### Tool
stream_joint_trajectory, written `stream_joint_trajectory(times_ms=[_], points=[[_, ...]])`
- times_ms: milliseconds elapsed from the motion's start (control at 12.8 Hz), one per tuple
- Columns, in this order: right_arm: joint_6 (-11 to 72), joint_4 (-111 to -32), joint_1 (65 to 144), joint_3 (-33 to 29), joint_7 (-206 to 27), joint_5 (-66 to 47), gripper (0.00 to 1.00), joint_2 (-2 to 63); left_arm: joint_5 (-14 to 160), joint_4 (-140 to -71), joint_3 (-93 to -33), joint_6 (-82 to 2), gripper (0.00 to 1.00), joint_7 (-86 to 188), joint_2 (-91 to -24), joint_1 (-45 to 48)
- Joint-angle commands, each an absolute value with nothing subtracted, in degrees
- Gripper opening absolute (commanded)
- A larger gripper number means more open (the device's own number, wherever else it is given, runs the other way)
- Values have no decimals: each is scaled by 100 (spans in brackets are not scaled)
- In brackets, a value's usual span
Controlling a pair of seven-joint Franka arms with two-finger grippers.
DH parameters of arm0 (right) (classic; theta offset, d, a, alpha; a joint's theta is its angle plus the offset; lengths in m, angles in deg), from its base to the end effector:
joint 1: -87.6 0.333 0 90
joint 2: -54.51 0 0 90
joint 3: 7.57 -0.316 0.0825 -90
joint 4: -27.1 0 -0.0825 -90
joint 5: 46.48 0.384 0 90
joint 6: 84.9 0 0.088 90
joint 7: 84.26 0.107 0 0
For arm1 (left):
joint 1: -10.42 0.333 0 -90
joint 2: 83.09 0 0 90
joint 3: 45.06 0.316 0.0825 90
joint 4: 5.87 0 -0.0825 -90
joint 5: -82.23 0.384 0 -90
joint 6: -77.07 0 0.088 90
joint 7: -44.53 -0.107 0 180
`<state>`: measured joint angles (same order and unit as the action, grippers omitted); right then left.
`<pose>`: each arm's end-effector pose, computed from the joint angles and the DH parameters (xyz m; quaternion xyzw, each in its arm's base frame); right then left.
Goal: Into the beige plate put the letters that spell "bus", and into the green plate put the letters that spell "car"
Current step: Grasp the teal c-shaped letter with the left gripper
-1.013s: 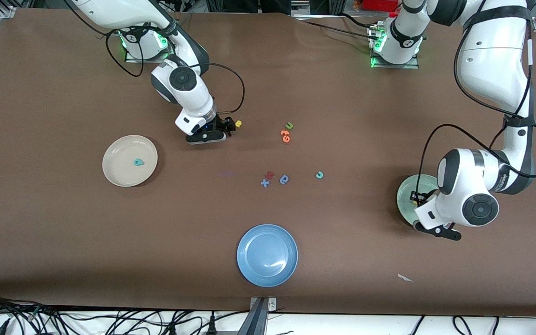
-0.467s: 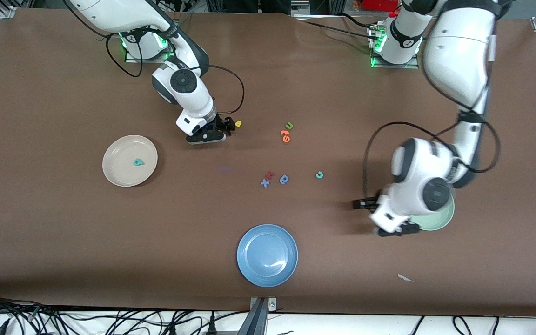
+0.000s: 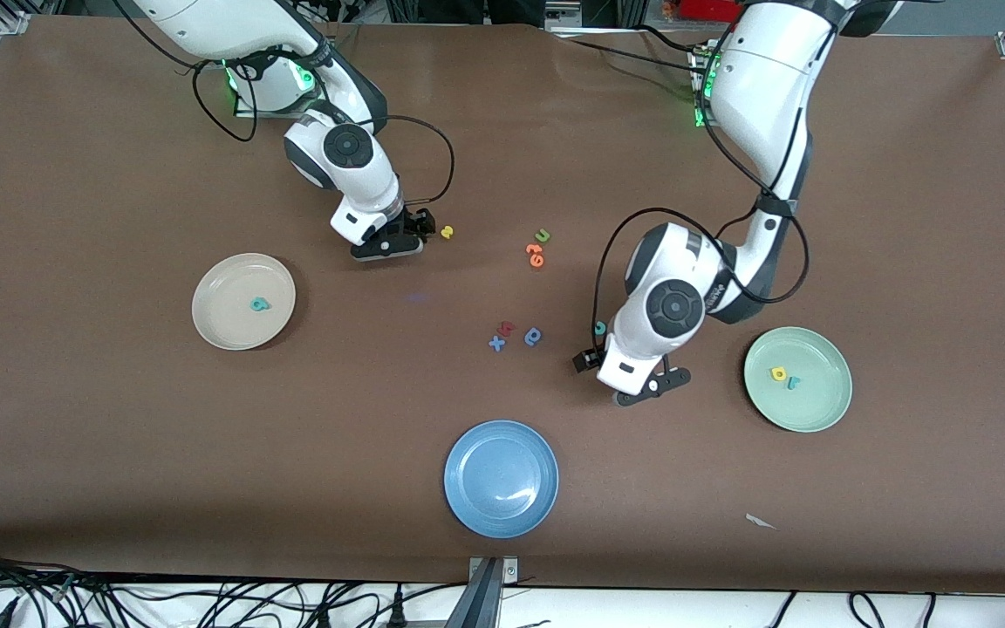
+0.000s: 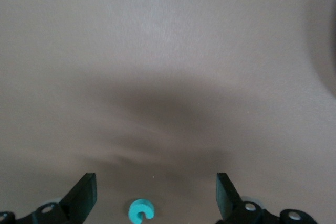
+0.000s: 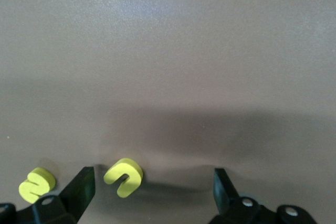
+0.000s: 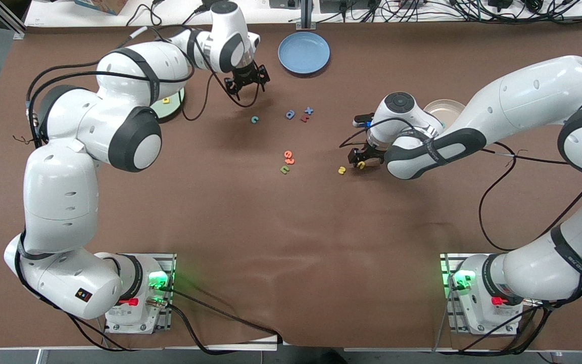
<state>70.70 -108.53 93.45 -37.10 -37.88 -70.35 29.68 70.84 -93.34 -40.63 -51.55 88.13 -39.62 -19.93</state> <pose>0.3909 0.3139 0.1675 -0.9970 -0.0753 0.0104 0.0174 0.6284 -0.3209 0.2072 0.9771 0.2060 -0.0433 0.0304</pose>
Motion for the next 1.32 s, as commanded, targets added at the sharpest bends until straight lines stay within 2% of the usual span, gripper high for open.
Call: stream_joint_trajectory(times_ms=[0,234,389,701,1090,1246], points=[[7224,-10966,9375,-3710,-3724,-7170,99,2990,7063,-10252,-3970,-5651,100,9328,-4457,-2157],[7313,-10948,9437,-3701,-3707,-7363,99,2867,7063,-11070,-3970,-6266,100,9699,-4871,-2254],[7313,-10939,9445,-3701,-3707,-7399,98,2823,7063,-11125,-3952,-6303,97,10031,-4881,-2411],[7313,-10913,9445,-3701,-3707,-7513,84,2823,7476,-11090,-3961,-6399,94,11043,-4741,-2491],[7313,-10772,9454,-3701,-3715,-7557,83,2796,7484,-11064,-3970,-6653,81,11535,-4548,-2526],[7304,-10711,9489,-3701,-3715,-7566,83,2761,7476,-11046,-3978,-6681,72,11616,-4494,-2526]])
